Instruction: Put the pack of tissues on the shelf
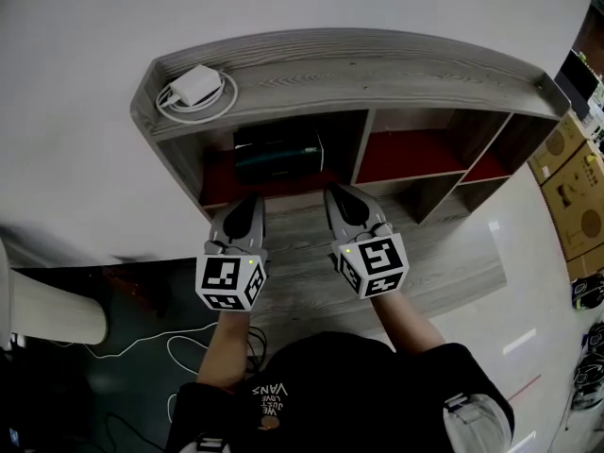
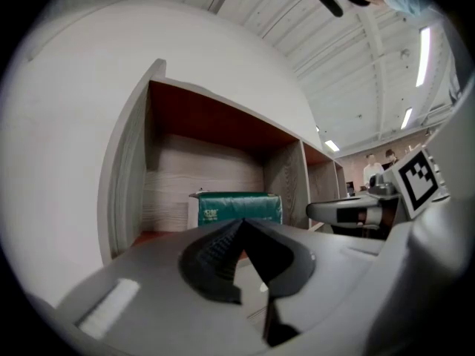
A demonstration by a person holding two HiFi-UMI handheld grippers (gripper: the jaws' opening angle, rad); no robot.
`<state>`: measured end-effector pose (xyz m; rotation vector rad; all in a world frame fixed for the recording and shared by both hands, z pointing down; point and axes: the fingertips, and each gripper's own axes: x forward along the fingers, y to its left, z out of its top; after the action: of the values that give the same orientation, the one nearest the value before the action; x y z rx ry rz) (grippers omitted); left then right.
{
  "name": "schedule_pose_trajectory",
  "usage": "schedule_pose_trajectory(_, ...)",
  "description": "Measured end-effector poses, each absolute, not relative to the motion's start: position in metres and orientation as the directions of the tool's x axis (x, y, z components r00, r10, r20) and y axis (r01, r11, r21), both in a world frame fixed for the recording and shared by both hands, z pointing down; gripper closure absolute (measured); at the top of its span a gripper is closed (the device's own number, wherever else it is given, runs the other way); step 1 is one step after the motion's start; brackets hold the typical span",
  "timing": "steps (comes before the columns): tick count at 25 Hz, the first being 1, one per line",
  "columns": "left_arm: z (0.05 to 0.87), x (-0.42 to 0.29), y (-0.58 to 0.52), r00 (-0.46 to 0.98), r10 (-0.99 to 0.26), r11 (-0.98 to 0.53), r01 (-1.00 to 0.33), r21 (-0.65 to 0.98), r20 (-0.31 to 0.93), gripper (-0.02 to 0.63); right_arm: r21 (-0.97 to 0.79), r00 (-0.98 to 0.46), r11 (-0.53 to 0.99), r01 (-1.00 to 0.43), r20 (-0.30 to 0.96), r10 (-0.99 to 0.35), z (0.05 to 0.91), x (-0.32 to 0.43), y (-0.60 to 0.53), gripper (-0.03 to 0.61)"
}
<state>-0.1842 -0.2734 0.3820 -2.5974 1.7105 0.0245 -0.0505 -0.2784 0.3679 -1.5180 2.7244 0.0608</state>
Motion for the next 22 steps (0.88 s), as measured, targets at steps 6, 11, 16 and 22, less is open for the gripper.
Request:
schedule_pose_trajectory(6,0.389,-0.174,-0.249,0.400,-0.916,-0.400,-0.917,-0.008,-0.038,0.561,-0.005,-0.532,0.533,-0.846,-0.047,-0.845,0.375,-0.038,-0.257,0.574)
schedule_pose_trajectory(11,0.398,-0.166,-0.229,0.394,-0.918,-0.394,-0.919,0.009,-0.039,0.561,-0.023,-0.545,0.546,-0.837,-0.032,-0.838,0.386,-0.030,-0.240,0.574)
schedule_pose_trajectory(16,0.410,-0.155,-0.211,0.381,-0.924,-0.382,-0.924,0.015,-0.019,0.561,-0.035,-0.568,0.568,-0.822,-0.007,-0.823,0.398,-0.018,-0.226,0.574)
schedule_pose_trajectory(22,0.419,-0.139,-0.192,0.365,-0.931,-0.365,-0.930,0.039,-0.010,0.561,-0.056,-0.616,0.615,-0.786,-0.001,-0.787,0.406,-0.003,-0.207,0.574)
